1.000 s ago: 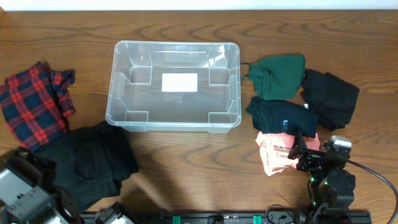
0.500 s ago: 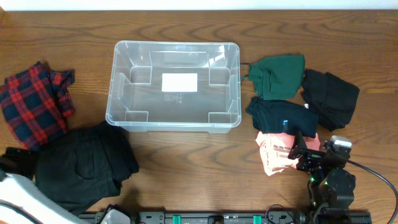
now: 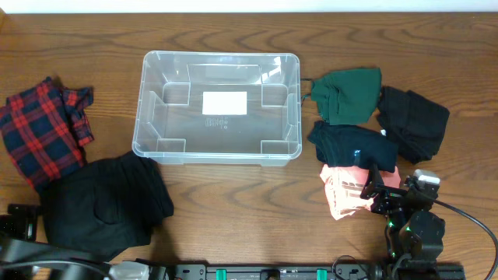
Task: Pack container
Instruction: 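Lower the left gripper onto the black pants and grasp them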
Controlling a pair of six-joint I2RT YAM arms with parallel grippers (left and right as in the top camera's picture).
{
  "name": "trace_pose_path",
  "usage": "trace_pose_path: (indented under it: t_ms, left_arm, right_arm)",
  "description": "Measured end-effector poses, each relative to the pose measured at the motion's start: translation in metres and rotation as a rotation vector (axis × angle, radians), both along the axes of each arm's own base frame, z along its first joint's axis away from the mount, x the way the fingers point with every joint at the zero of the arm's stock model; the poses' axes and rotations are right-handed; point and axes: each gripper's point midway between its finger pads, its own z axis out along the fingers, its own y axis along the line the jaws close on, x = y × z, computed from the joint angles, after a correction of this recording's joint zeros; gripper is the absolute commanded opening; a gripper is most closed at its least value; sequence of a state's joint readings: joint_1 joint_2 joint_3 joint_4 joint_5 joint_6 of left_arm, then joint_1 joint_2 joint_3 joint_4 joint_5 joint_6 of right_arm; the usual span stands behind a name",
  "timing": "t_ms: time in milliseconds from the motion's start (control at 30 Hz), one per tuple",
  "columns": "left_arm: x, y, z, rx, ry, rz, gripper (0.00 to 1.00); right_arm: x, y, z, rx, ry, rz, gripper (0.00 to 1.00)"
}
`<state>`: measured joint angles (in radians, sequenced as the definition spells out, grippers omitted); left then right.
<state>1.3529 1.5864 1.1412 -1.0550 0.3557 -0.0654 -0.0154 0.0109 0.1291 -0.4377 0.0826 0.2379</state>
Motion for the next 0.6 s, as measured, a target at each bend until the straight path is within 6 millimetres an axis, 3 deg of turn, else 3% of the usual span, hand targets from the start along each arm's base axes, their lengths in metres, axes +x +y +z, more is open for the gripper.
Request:
trace_pose_path:
  t_ms: [233,467,600]
  left_arm:
    - [0.009,0.009,-0.033,-0.051,-0.037,-0.075,0.96]
    - [0.021,0.034,-0.034,0.094,-0.106,-0.208,0.95]
    - [0.023,0.036,-0.034,0.13,-0.117,-0.282,0.95]
  right_arm:
    - [0.0,0.0,0.0,0.0,0.0,0.0,0.99]
    - [0.0,0.0,0.0,0.0,0.0,0.0,0.99]
    - [0.0,0.0,0.0,0.0,0.0,0.0,0.99]
